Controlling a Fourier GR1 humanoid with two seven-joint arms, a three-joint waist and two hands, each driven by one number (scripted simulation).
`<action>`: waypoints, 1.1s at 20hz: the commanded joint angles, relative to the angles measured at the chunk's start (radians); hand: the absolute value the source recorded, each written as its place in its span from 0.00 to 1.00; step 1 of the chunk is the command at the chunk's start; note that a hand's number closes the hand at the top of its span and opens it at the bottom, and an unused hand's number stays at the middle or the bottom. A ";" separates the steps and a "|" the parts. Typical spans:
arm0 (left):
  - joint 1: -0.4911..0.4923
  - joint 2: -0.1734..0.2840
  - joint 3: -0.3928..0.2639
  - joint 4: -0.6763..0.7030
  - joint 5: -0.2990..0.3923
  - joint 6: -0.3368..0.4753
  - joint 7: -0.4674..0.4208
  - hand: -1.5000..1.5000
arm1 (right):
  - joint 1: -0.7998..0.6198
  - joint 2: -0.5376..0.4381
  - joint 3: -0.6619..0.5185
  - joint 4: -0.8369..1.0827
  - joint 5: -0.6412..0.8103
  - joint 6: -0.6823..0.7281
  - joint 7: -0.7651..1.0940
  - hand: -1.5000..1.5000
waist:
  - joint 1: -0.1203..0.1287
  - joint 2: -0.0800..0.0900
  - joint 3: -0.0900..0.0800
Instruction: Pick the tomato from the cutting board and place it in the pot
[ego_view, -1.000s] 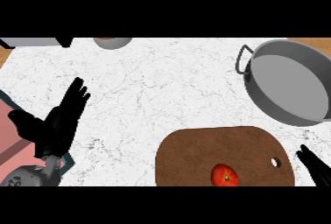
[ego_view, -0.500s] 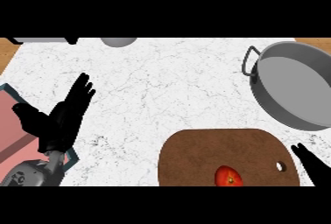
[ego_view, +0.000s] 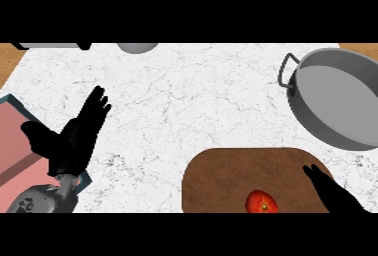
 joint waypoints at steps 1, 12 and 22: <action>-0.013 0.007 0.032 -0.006 -0.007 -0.032 0.029 0.50 | -0.045 0.067 0.043 -0.069 0.072 0.087 0.192 0.00 | -0.002 0.000 0.001; 0.011 -0.048 0.035 -0.005 -0.050 -0.026 0.009 0.50 | -0.099 0.223 0.154 -0.020 0.238 0.046 0.233 0.00 | -0.006 -0.003 0.001; -0.014 -0.063 0.058 0.036 -0.061 -0.051 0.008 0.50 | -0.173 0.365 0.127 0.141 0.246 0.136 0.304 0.00 | -0.003 0.003 -0.001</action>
